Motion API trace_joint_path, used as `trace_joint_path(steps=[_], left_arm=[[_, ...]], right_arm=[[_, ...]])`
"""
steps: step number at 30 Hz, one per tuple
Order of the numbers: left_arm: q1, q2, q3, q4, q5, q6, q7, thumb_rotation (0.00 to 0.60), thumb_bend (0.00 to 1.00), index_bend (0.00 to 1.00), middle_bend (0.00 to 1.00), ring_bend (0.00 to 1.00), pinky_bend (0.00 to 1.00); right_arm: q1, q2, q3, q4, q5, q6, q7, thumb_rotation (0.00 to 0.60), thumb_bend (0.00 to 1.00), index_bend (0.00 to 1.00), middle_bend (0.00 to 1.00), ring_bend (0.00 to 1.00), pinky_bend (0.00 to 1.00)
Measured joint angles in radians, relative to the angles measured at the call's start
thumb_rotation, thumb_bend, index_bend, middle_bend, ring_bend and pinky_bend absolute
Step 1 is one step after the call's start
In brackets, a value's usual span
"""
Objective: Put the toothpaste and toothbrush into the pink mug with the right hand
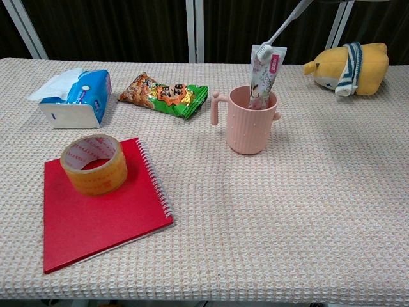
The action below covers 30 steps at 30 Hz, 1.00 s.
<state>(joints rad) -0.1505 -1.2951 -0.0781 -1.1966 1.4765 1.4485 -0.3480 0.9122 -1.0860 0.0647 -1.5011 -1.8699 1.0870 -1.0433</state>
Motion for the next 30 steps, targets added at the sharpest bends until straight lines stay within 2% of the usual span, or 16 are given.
trace_joint_path(steps=[5,14,21,30], left_arm=[[-0.004,-0.003,-0.001,0.007,0.003,0.0,-0.005,0.6,0.07,0.11,0.11,0.1,0.22],[0.002,0.006,-0.004,-0.001,0.008,0.021,-0.01,0.6,0.07,0.11,0.11,0.1,0.22],[0.007,0.006,0.0,0.004,0.008,0.024,-0.016,0.6,0.08,0.11,0.11,0.1,0.22],[0.004,0.007,-0.001,0.004,0.009,0.022,-0.018,0.6,0.07,0.11,0.11,0.1,0.22]], right_arm=[[0.028,0.013,0.002,-0.016,-0.034,-0.064,-0.026,0.6,0.69,0.67,0.62,0.31,0.0],[0.089,0.056,0.014,-0.096,-0.068,-0.246,-0.089,0.6,0.69,0.67,0.61,0.31,0.0],[0.1,0.067,0.037,-0.129,-0.039,-0.355,-0.157,0.6,0.69,0.67,0.61,0.31,0.0],[0.109,0.032,0.074,-0.138,0.014,-0.463,-0.259,0.6,0.69,0.67,0.61,0.31,0.0]])
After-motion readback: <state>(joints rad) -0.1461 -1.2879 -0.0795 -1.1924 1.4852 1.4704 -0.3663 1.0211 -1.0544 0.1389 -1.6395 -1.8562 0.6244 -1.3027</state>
